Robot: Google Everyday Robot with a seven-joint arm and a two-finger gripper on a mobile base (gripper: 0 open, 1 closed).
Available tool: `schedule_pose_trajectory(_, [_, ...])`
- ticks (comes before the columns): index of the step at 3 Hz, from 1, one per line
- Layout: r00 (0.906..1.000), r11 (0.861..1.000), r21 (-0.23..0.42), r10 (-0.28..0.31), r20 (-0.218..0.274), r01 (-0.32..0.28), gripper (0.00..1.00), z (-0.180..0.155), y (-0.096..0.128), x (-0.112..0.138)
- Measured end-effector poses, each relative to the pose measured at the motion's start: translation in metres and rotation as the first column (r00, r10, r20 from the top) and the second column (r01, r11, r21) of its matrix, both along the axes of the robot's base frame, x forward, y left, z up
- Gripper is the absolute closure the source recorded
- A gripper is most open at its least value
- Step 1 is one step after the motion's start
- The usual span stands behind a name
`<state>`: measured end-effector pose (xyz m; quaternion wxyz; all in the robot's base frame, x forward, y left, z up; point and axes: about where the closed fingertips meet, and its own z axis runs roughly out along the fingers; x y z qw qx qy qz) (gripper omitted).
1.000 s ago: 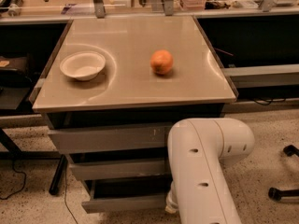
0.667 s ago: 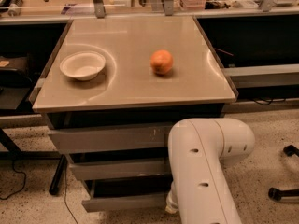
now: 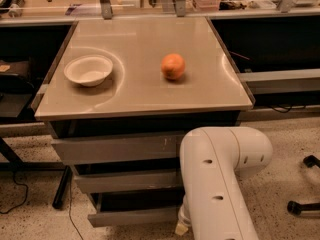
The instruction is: Close bottom drawer
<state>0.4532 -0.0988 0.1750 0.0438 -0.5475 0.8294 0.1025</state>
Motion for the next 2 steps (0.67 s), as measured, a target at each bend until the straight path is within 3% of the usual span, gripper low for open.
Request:
schedule_pose_trajectory(1, [1.0,1.0,0.0,0.0,0.0,0.0,0.0,-0.0001,0.0,-0.0001])
schedule_pose_trajectory(2, [1.0,1.0,0.0,0.0,0.0,0.0,0.0,-0.0001,0.0,-0.0001])
